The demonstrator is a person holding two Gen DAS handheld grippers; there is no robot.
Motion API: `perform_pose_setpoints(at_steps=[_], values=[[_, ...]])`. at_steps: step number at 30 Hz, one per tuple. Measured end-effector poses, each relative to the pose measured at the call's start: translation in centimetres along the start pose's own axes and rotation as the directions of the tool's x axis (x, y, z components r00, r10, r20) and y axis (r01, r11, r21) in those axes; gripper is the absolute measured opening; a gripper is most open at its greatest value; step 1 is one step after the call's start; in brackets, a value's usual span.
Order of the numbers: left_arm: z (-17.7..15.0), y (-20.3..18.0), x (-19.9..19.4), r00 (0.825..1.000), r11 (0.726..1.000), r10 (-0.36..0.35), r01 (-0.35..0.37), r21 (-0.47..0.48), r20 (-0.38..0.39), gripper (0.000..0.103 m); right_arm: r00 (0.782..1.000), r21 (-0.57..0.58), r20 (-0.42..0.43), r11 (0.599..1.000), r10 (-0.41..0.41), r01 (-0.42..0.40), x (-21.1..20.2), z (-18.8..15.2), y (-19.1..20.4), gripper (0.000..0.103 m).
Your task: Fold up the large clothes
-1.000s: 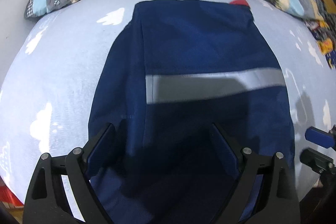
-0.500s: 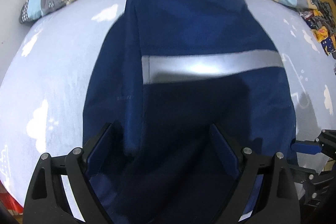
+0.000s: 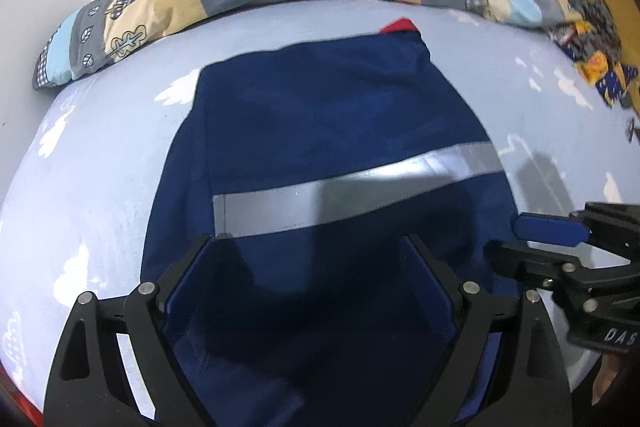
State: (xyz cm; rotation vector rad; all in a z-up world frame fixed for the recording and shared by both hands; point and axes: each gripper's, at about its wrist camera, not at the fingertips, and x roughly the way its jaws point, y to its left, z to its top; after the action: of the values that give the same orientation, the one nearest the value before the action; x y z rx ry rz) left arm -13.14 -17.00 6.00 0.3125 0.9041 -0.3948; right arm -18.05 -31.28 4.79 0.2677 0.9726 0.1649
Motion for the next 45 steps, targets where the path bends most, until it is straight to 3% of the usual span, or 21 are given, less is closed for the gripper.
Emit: perform_pose_setpoints(at_steps=[10,30,33,36,38,40,43,45], values=[[-1.6,-1.4,0.6,0.996,0.991,0.082,-0.079,0.105,-0.019,0.092,0.998,-0.025,-0.023,0.998,-0.056,0.055,1.3,-0.3,0.6,0.043],[-1.9,-1.5,0.9,0.996,0.991,0.086,-0.084,0.107,-0.021,0.092,0.999,-0.02,-0.032,0.999,-0.025,0.025,1.3,0.0,0.0,0.043],[-1.7,-1.1,0.6,0.998,0.994,0.057,-0.055,0.095,-0.021,0.092,1.0,0.022,-0.015,0.999,0.024,-0.023,0.6,0.3,-0.9,0.043],[-1.1,1.3,-0.9,0.998,0.998,-0.063,0.063,-0.004,0.023,0.092,0.999,0.066,0.022,0.997,0.028,-0.029,-0.5,1.0,-2.3,0.048],[-1.2,4.5,-1.7,0.99,0.983,-0.121,0.129,-0.129,0.068,0.092,0.999,0.104,0.045,0.994,0.029,-0.033,-1.1,1.2,-3.6,0.058],[-2.3,8.9,-1.4,0.98,0.93,-0.179,0.197,-0.309,0.085,0.094,0.997,0.167,0.064,0.984,0.045,-0.055,-1.5,1.4,-5.2,0.062],[-4.5,12.6,1.2,0.967,0.847,-0.253,0.224,-0.482,0.005,0.094,0.991,0.256,0.08,0.958,0.11,-0.127,-1.5,1.3,-7.3,0.067],[-6.0,14.1,3.4,0.933,0.785,-0.355,0.265,-0.561,-0.055,0.094,0.982,0.303,0.076,0.934,0.174,-0.189,-0.9,1.1,-8.2,0.067]])
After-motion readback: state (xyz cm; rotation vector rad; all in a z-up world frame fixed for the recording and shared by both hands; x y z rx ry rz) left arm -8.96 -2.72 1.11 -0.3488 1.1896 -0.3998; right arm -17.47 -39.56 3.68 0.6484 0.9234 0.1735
